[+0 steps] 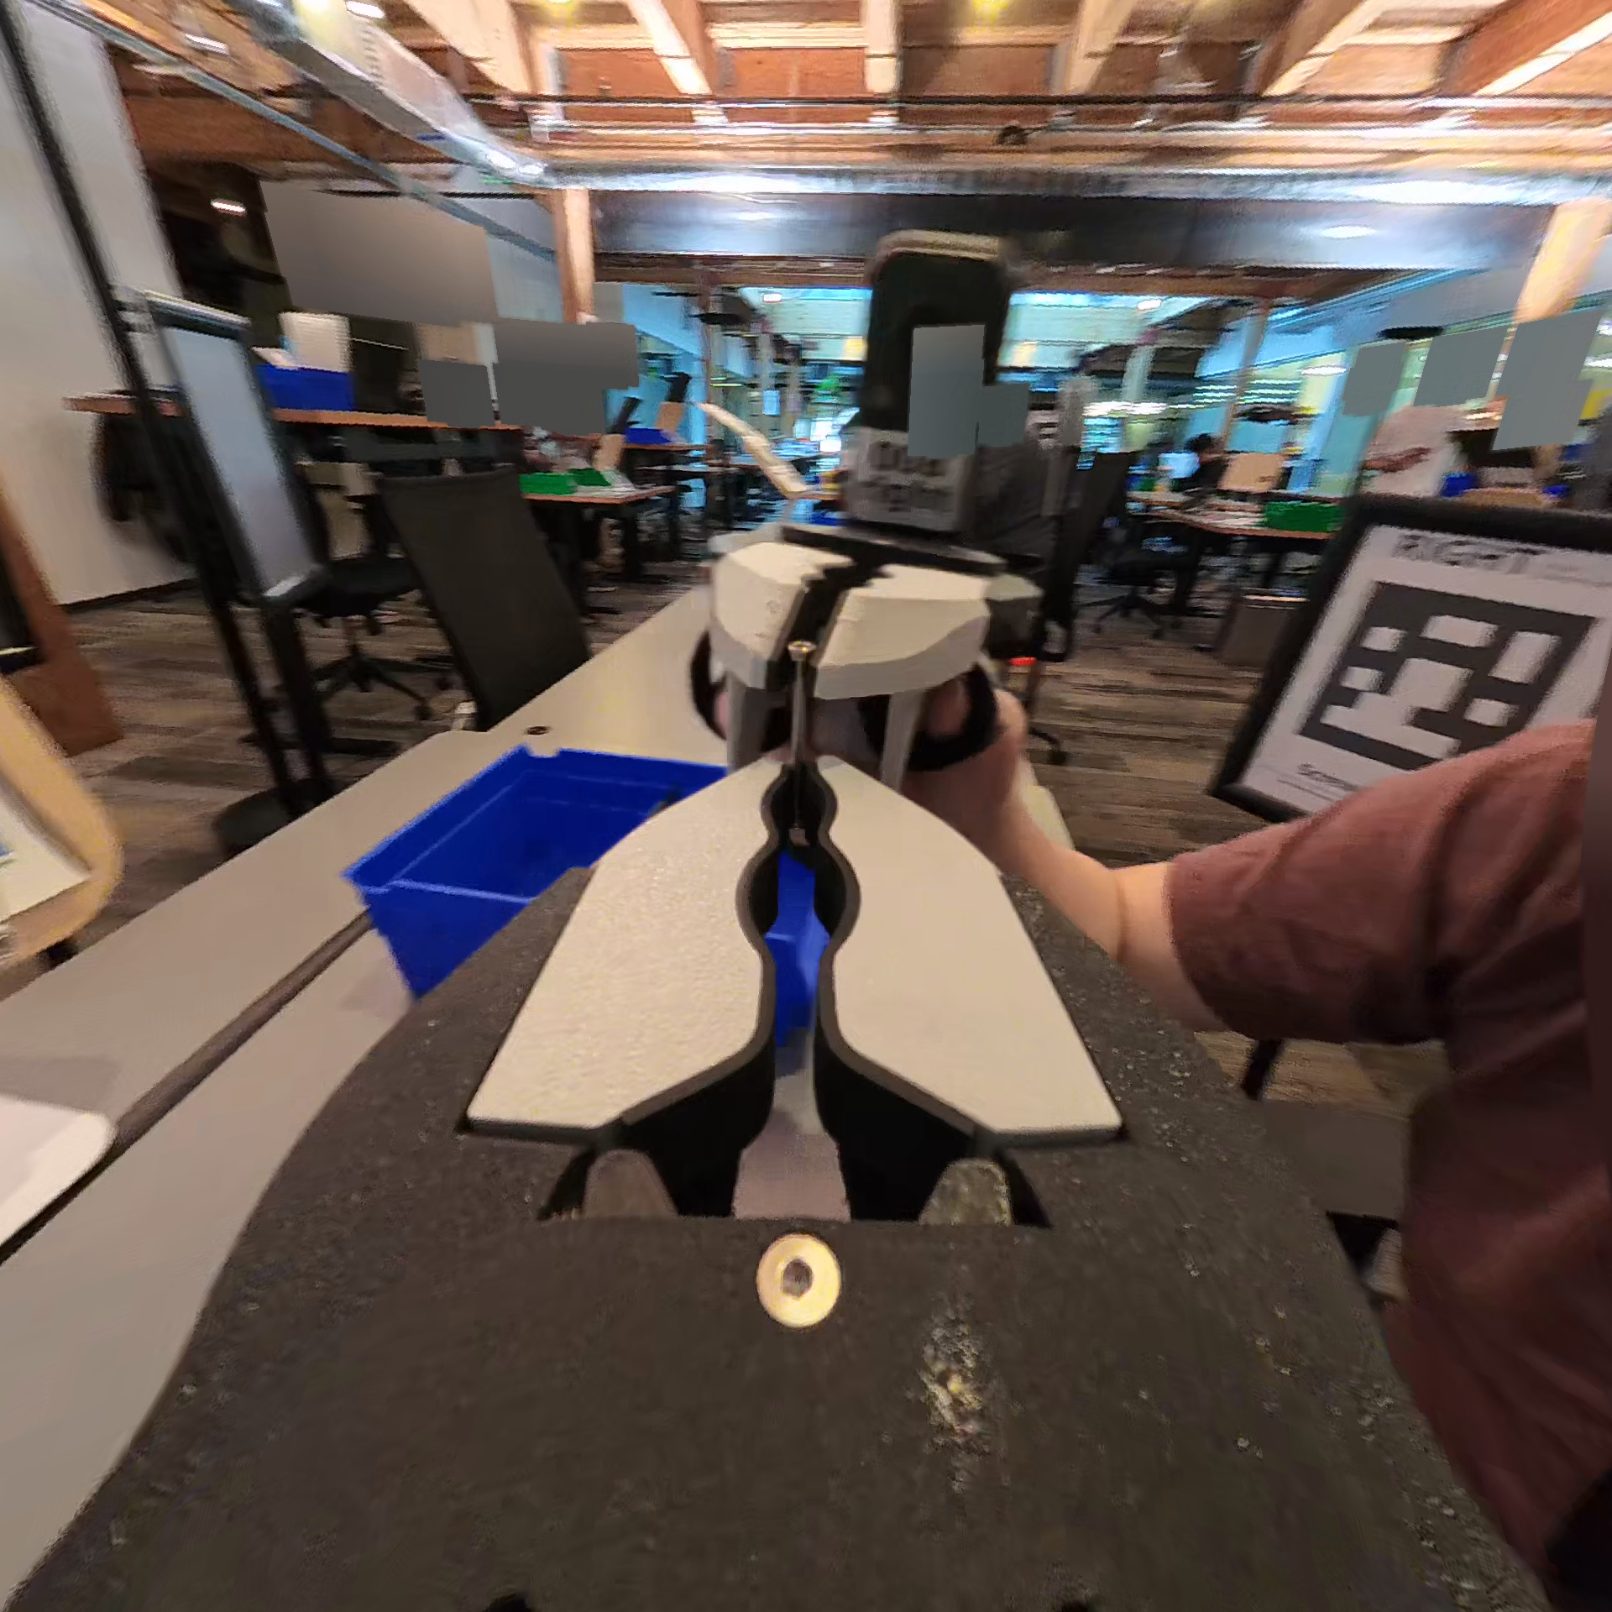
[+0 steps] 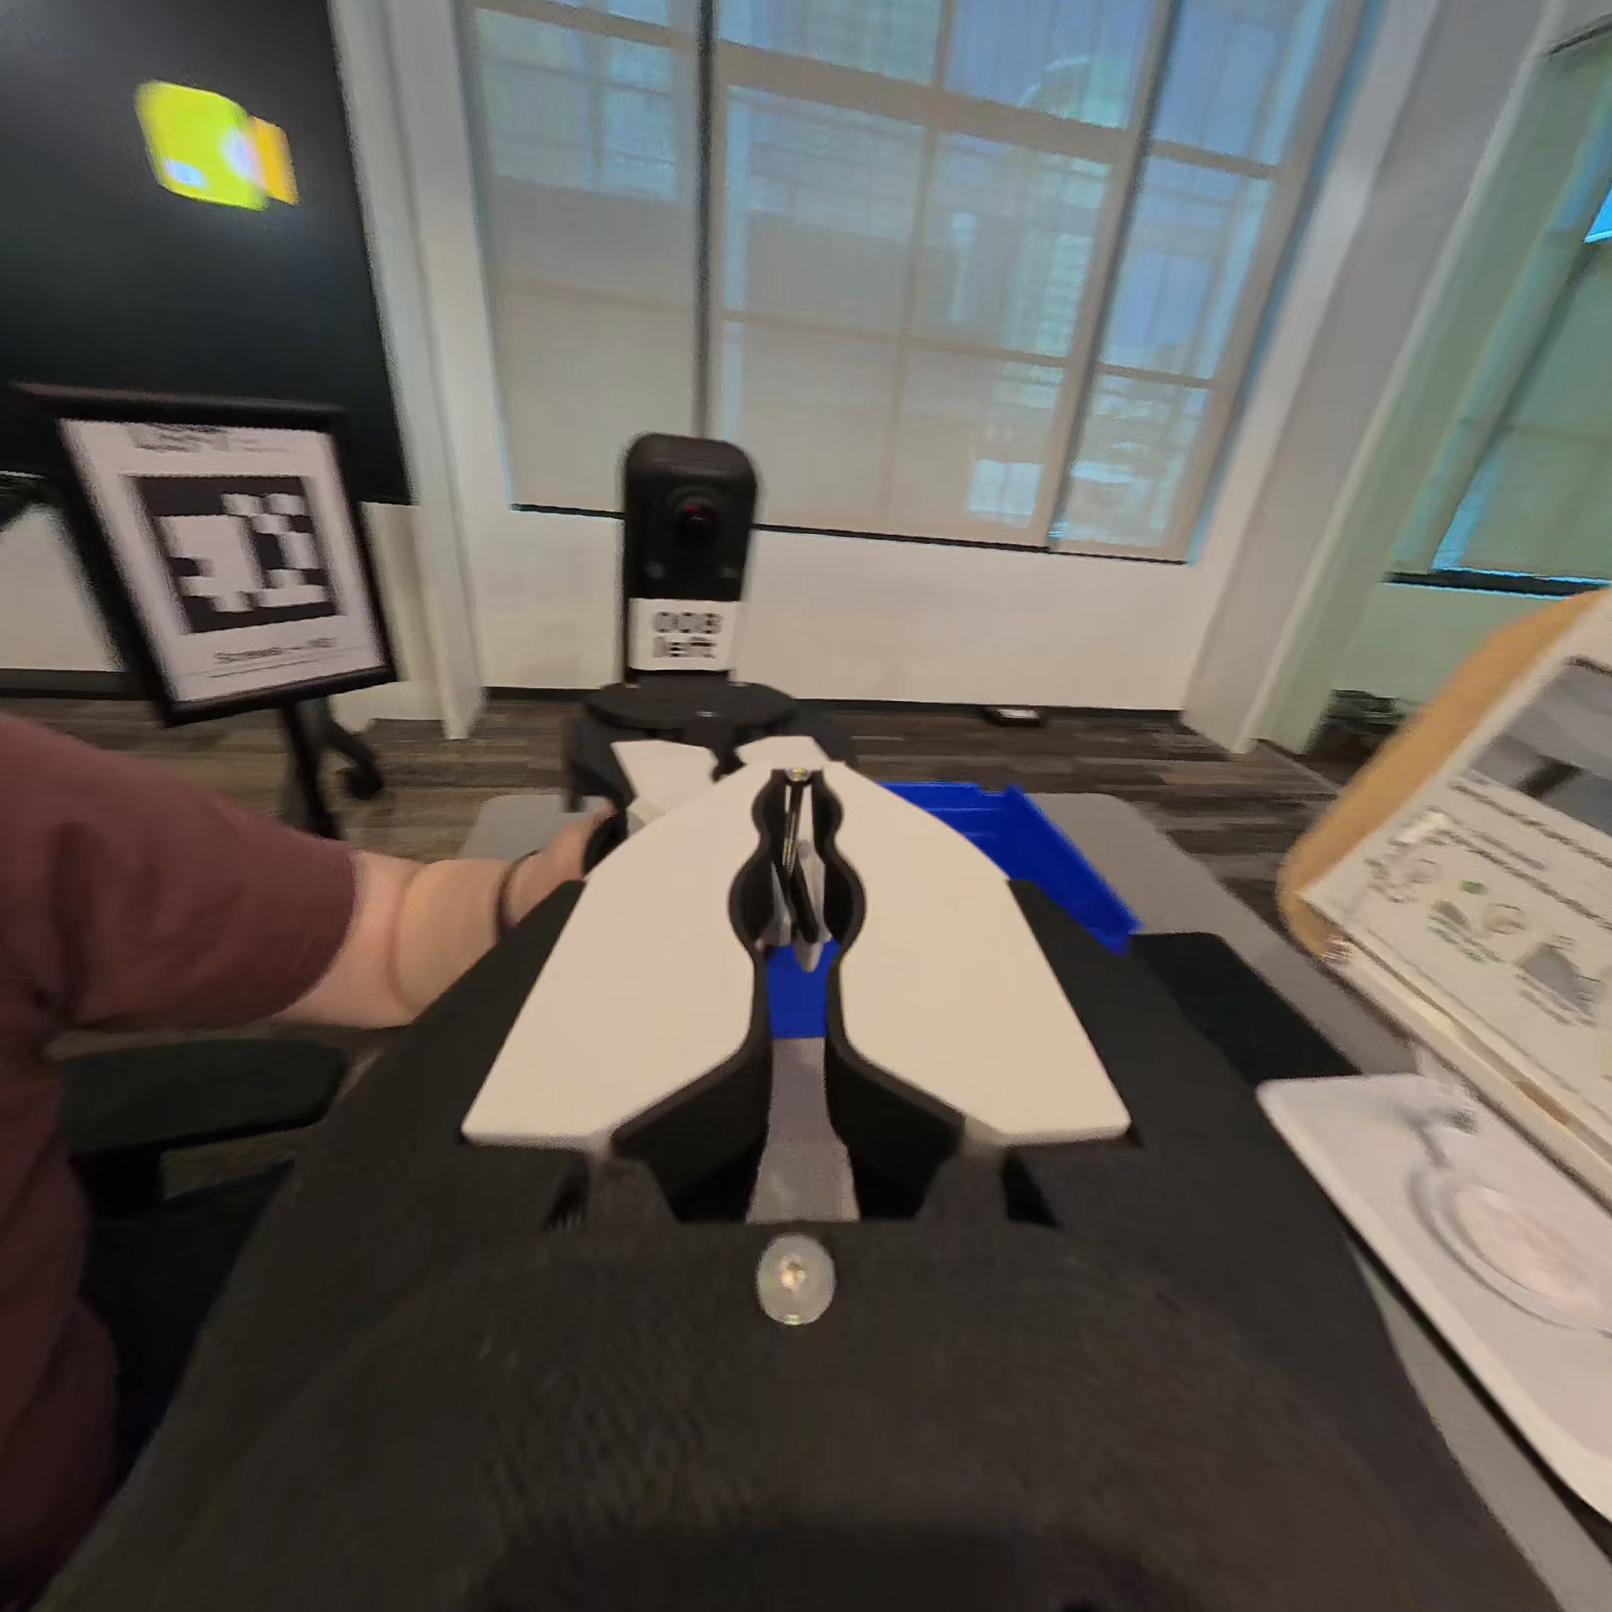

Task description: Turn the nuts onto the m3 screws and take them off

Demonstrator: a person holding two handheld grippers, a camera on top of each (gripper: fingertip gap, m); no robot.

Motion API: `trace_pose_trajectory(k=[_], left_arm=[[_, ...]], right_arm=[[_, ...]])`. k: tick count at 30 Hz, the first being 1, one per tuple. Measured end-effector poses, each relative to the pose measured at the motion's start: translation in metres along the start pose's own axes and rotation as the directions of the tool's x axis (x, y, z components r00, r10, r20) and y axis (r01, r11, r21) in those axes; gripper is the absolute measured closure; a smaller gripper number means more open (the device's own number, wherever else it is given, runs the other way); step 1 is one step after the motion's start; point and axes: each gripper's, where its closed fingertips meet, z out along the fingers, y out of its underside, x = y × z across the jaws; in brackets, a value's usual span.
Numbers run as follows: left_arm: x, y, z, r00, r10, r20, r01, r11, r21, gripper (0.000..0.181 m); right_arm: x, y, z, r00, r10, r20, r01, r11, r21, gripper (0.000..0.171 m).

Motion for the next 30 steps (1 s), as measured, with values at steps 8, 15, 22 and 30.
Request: trace_pose_trajectory(k=[8,15,22,30], left_arm=[[0.057,0.006,0.005,0.911,-0.122,-0.393,0.104,0.992,-0.068,0.179],[0.071,0.008,0.001,0.803,-0.254,-0.539,0.226,0.967,-0.12,0.179],[0.083,0.011,-0.002,0.702,-0.332,-0.63,0.286,0.942,-0.177,0.179],[0.105,0.017,-0.008,0.511,-0.445,-0.736,0.345,0.89,-0.298,0.18]], right_arm=[[-0.05,-0.004,-0.022,0.821,0.155,0.55,-0.184,0.983,-0.003,0.165],[-0.062,-0.003,-0.028,0.661,0.212,0.72,-0.314,0.949,0.009,0.165],[-0.071,-0.001,-0.032,0.558,0.184,0.809,-0.359,0.933,0.035,0.165],[-0.089,0.005,-0.037,0.507,0.112,0.855,-0.296,0.954,0.051,0.165]])
